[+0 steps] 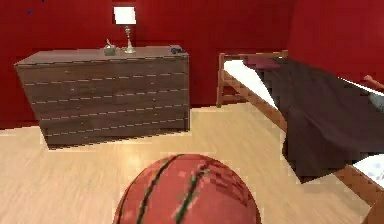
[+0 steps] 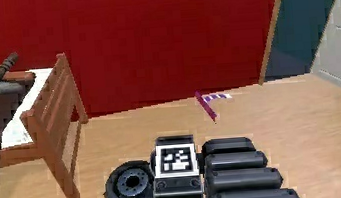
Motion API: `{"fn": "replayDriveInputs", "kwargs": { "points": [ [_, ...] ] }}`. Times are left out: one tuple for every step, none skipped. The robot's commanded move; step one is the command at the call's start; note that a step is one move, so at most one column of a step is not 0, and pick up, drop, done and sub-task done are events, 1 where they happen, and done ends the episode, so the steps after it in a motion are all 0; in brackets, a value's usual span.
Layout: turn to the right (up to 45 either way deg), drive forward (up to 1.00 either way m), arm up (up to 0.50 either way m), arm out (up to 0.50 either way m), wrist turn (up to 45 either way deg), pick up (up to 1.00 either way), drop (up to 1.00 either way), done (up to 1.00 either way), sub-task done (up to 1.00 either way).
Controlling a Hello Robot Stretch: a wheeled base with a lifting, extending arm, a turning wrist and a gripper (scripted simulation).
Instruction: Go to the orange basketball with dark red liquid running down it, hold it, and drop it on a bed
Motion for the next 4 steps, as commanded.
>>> {"fn": "replayDriveInputs", "kwargs": {
  "points": [
    [3.0, 0.00, 0.00, 0.00, 0.0, 0.00, 0.00, 0.00, 0.00],
    [0.0, 1.00, 0.00, 0.00, 0.0, 0.00, 0.00, 0.00, 0.00],
    [0.0, 0.70, 0.00, 0.00, 0.0, 0.00, 0.00, 0.00, 0.00],
    [45.0, 0.00, 0.00, 0.00, 0.0, 0.00, 0.00, 0.00, 0.00]
  ]
}}
